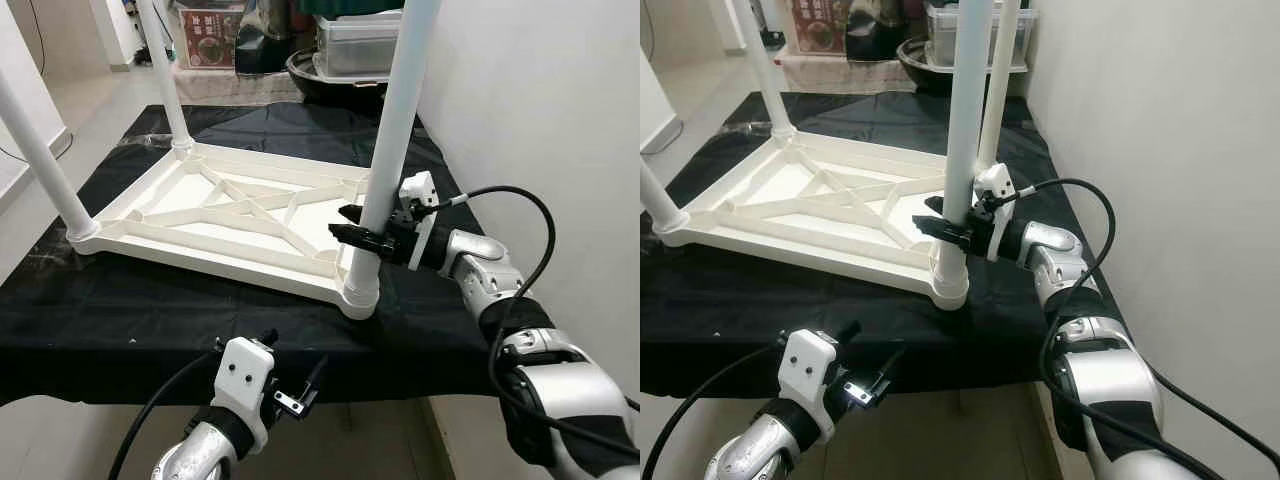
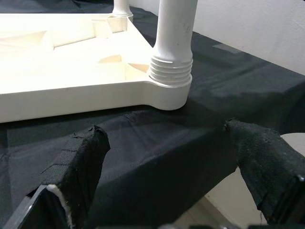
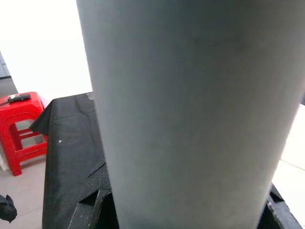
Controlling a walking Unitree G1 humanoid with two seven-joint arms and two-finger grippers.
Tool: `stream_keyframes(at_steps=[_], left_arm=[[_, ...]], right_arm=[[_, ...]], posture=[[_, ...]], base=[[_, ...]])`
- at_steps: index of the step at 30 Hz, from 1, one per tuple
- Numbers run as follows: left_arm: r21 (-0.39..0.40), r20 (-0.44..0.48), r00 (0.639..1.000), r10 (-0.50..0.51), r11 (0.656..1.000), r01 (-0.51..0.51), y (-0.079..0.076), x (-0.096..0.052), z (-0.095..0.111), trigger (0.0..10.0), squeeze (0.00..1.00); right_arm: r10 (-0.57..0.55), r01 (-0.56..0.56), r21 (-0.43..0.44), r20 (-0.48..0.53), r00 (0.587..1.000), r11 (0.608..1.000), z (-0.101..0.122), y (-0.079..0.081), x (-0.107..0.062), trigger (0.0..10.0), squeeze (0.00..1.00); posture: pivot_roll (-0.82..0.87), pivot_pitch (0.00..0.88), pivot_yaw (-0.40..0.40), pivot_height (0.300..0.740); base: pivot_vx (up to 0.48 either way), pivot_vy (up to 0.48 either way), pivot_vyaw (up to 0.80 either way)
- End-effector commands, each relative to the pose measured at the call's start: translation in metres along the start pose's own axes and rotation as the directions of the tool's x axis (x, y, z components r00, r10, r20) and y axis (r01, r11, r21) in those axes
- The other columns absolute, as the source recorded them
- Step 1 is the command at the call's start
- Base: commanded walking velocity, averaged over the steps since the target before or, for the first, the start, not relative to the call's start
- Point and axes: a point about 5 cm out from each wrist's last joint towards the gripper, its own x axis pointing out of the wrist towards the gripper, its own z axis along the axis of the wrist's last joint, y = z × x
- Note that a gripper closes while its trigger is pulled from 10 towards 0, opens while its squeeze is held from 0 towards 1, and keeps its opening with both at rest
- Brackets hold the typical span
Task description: Building children table
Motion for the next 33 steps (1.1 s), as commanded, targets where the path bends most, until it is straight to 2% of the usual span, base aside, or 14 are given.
stream_keyframes(at_steps=[1,6,11,19,21,22,23,24,26,27,29,30,31,33], left_arm=[[0.012,-0.014,1.0,0.002,1.0,-0.002,0.001,-0.002,-0.002,10.0,0.0],[0.014,-0.014,1.0,0.002,1.0,-0.002,0.001,-0.001,-0.002,10.0,0.0],[0.017,-0.009,1.0,0.003,1.0,-0.003,0.002,0.0,-0.001,10.0,0.0],[0.019,-0.007,1.0,0.001,1.0,-0.001,0.002,0.001,-0.001,10.0,0.0],[0.021,-0.002,1.0,0.0,1.0,0.0,0.002,0.004,-0.001,10.0,0.0],[0.021,-0.002,1.0,0.0,1.0,0.0,0.002,0.004,-0.001,10.0,0.0],[0.021,0.001,1.0,0.002,1.0,-0.002,0.002,0.004,0.0,10.0,0.0],[0.021,0.003,1.0,0.003,1.0,-0.003,0.002,0.005,0.0,10.0,0.0],[0.02,0.005,1.0,0.005,1.0,-0.005,0.001,0.005,0.0,10.0,0.0],[0.02,0.005,1.0,0.005,1.0,-0.005,0.001,0.005,0.0,10.0,0.0],[0.02,0.005,1.0,0.005,1.0,-0.005,0.001,0.005,0.0,10.0,0.0],[0.02,0.005,1.0,0.006,1.0,-0.006,0.001,0.005,0.0,10.0,0.0],[0.02,0.005,1.0,0.006,1.0,-0.006,0.001,0.005,0.0,10.0,0.0],[0.019,0.005,1.0,0.006,1.0,-0.007,0.001,0.004,0.0,10.0,0.0]], right_arm=[[-0.019,0.019,0.034,0.012,1.0,0.999,-0.012,0.005,0.002,0.0,0.0],[-0.106,0.105,0.025,0.021,0.994,0.994,-0.017,0.005,0.002,0.0,0.0],[-0.422,0.422,0.011,0.019,0.906,0.907,-0.031,-0.002,-0.002,0.0,0.0],[-0.516,0.516,0.018,-0.002,0.857,0.856,-0.037,-0.002,-0.001,0.0,0.0],[-0.836,0.84,0.017,-0.091,0.541,0.542,-0.05,-0.003,0.0,0.0,0.0],[-0.836,0.84,0.017,-0.091,0.541,0.542,-0.05,-0.003,0.0,0.0,0.0],[-0.923,0.931,0.03,-0.127,0.364,0.363,-0.054,0.001,0.0,0.0,0.0],[-0.964,0.977,0.043,-0.155,0.214,0.21,-0.056,0.005,0.002,0.0,0.0],[-0.98,0.994,0.077,-0.174,0.095,0.082,-0.054,0.011,0.008,0.0,0.0],[-0.982,0.995,0.089,-0.175,0.065,0.05,-0.053,0.013,0.011,0.0,0.0],[-0.982,0.995,0.089,-0.175,0.065,0.05,-0.053,0.013,0.011,0.0,0.0],[-0.985,0.994,0.107,-0.17,0.022,0.003,-0.051,0.015,0.013,0.0,0.0],[-0.985,0.994,0.107,-0.17,0.022,0.003,-0.051,0.015,0.013,0.0,0.0],[-0.978,0.981,0.165,-0.199,-0.063,-0.097,-0.049,0.023,0.02,0.0,0.0]], posture=[[0.12,0.116,-0.053,0.74],[0.11,0.115,-0.053,0.74],[0.11,0.112,-0.049,0.74],[0.1,0.11,-0.047,0.74],[0.1,0.106,-0.052,0.74],[0.1,0.106,-0.052,0.74],[0.1,0.107,-0.053,0.74],[0.1,0.106,-0.054,0.74],[0.1,0.105,-0.057,0.74],[0.1,0.105,-0.057,0.74],[0.1,0.105,-0.057,0.74],[0.1,0.105,-0.057,0.74],[0.1,0.105,-0.057,0.74],[0.1,0.1,-0.058,0.74]], base=[[0.0,0.0,0.0],[0.0,0.0,0.0],[0.0,0.0,0.0],[0.0,0.0,0.0],[0.0,0.0,0.0],[0.0,0.0,0.0],[0.0,0.0,0.0],[0.0,0.0,0.0],[0.0,0.0,0.0],[0.0,0.0,0.0],[0.0,0.0,0.0],[0.0,0.0,0.0],[0.0,0.0,0.0],[0.0,0.0,0.0]])
